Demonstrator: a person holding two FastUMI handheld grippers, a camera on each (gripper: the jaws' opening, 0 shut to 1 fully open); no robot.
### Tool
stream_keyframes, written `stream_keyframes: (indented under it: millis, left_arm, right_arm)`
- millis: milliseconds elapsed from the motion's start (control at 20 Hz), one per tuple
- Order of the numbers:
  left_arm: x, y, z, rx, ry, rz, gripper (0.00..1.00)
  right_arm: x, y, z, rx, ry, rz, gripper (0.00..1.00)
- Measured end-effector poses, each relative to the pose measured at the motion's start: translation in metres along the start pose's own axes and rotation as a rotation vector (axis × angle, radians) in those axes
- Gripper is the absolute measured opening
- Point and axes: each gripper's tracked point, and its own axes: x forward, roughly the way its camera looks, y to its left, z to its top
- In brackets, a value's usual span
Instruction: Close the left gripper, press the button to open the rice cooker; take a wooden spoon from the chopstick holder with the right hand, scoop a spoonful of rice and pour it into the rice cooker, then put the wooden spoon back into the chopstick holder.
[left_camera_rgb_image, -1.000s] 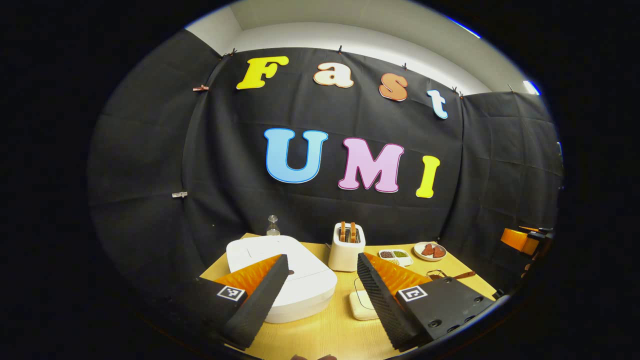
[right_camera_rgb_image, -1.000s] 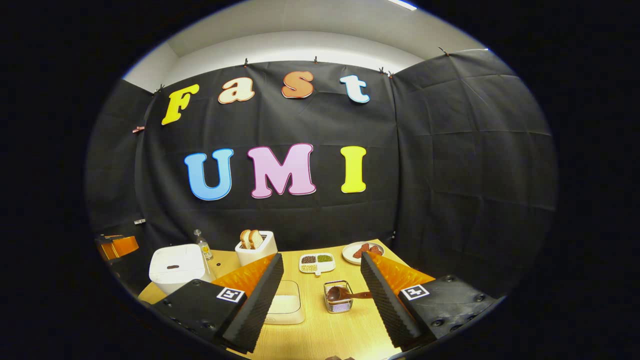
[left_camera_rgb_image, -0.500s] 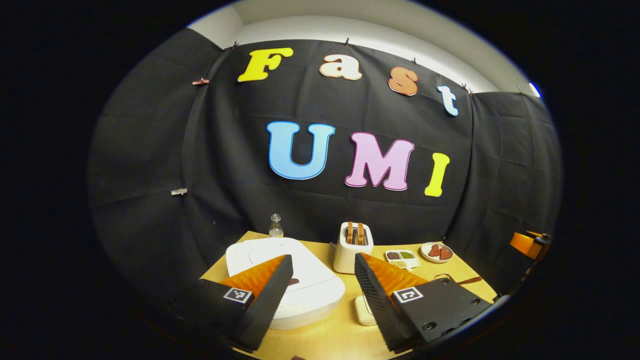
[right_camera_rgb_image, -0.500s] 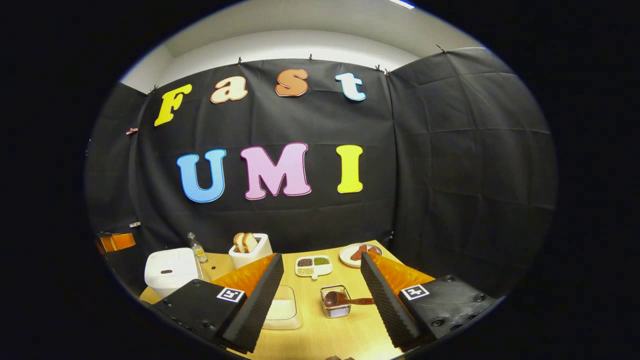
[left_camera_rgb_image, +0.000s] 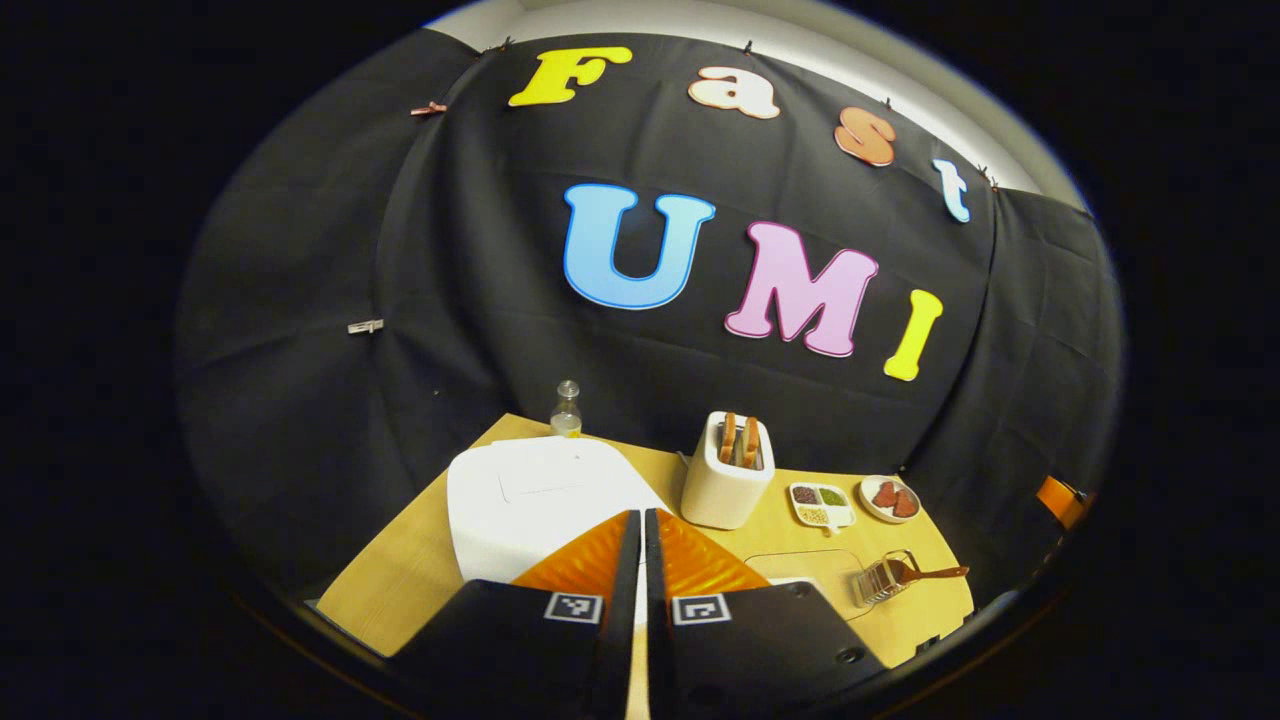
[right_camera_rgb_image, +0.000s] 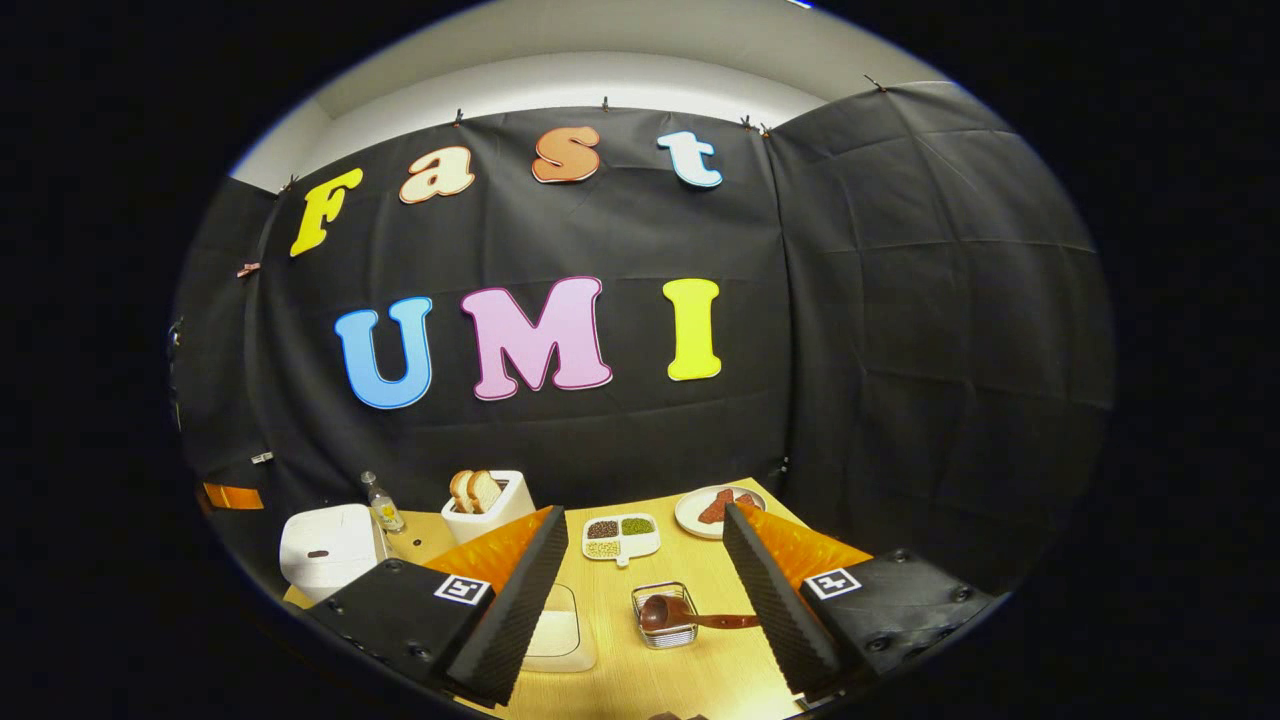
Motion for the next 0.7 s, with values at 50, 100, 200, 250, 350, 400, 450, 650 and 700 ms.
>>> stream_keyframes:
  millis: [50, 100, 200, 250, 350, 400, 450, 650, 700]
  left_arm:
    - [0.004, 0.004, 0.0, -0.017, 0.012, 0.011, 0.09]
    - [0.008, 0.005, -0.004, -0.033, 0.026, 0.013, 0.08]
    - [0.021, 0.011, -0.014, -0.055, 0.059, 0.02, 0.07]
    - [0.027, 0.015, -0.018, -0.056, 0.072, 0.027, 0.07]
    - [0.041, 0.022, -0.025, -0.035, 0.097, 0.036, 0.07]
    - [0.049, 0.027, -0.029, -0.025, 0.113, 0.043, 0.07]
    - [0.057, 0.03, -0.034, -0.02, 0.133, 0.05, 0.1]
    - [0.08, 0.043, -0.055, -0.018, 0.21, 0.076, 0.07]
    - [0.084, 0.044, -0.06, -0.018, 0.225, 0.079, 0.07]
  right_arm:
    - [0.004, 0.0, -0.001, 0.0, 0.005, 0.001, 0.98]
    - [0.007, -0.002, -0.002, -0.001, 0.008, 0.0, 0.98]
    - [0.014, -0.004, -0.006, -0.002, 0.024, 0.0, 0.98]
    - [0.016, -0.006, -0.008, -0.002, 0.033, 0.001, 0.98]
    - [0.019, -0.009, -0.01, -0.008, 0.037, -0.004, 0.98]
    - [0.02, -0.011, -0.012, -0.01, 0.041, -0.008, 0.98]
    - [0.022, -0.013, -0.015, -0.009, 0.05, -0.009, 0.98]
    - [0.027, -0.014, -0.024, -0.007, 0.077, -0.012, 0.98]
    - [0.028, -0.015, -0.025, -0.011, 0.08, -0.013, 0.98]
